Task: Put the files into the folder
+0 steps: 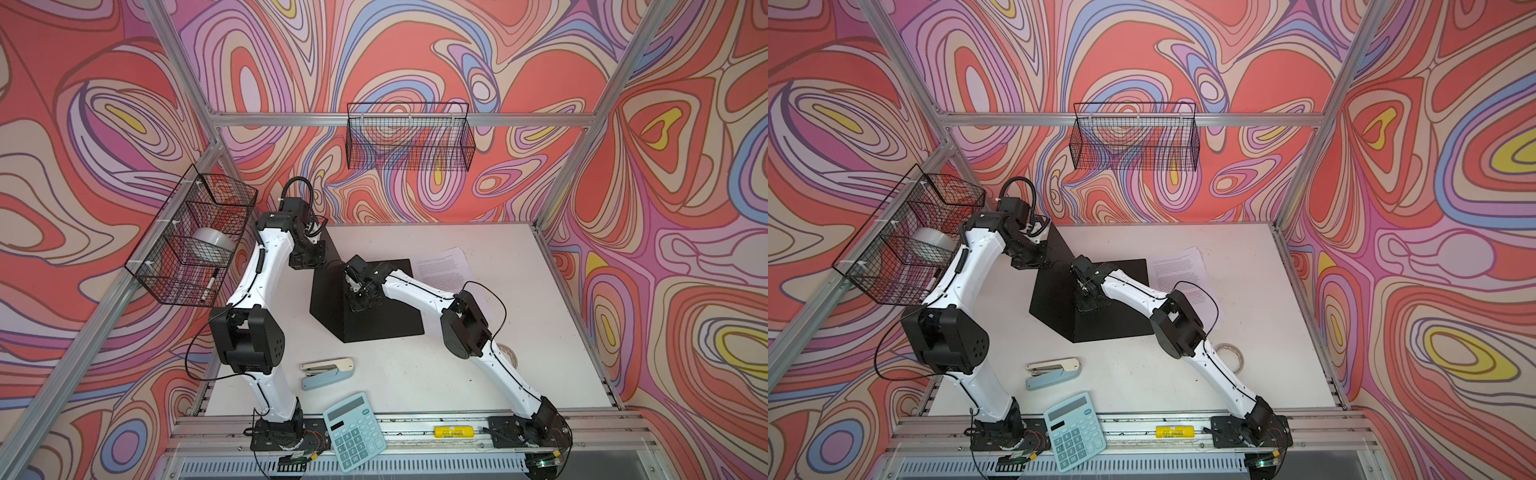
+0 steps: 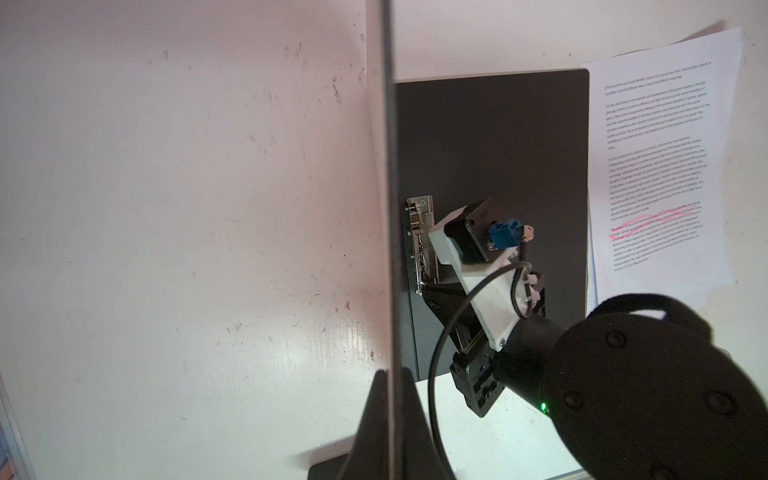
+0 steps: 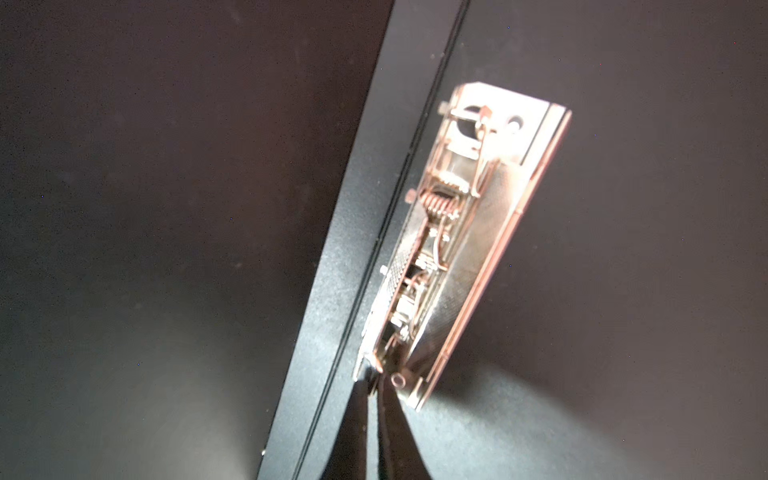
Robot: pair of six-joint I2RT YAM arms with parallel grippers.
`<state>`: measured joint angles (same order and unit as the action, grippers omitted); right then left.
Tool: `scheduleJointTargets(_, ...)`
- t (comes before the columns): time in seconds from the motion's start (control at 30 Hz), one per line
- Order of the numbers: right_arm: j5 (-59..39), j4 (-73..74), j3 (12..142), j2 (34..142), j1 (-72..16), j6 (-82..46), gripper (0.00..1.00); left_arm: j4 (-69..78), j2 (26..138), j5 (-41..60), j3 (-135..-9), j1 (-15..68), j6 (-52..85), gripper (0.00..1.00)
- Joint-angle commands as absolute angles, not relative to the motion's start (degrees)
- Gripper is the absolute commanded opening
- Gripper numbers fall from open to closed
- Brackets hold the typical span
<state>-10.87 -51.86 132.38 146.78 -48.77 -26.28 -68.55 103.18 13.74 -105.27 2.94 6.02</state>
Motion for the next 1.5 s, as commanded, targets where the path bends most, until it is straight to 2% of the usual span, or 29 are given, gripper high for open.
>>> scheduleJointTargets(0.0,-8.97,-50.36,130.47,148.16,-48.10,-26.85,0.08,-74.36,103.76,15.91,-106.17,2.90,4.54,0.00)
scheduleJointTargets(0.63,-11.72,-47.64,128.03,148.91,-46.89,-28.73,0.10,-74.88,104.68,17.24,-107.49,2.90,4.34,0.00)
scheduleJointTargets(1.07,-12.40,-47.13,126.03,149.39,-46.40,-28.63,0.01,-75.49,105.20,17.90,-108.24,2.90,3.89,0.00)
scheduleJointTargets(1.47,-4.40,-52.78,129.29,151.68,-46.38,-26.63,0.00,-76.11,105.55,15.74,-108.42,2.90,2.20,0.00)
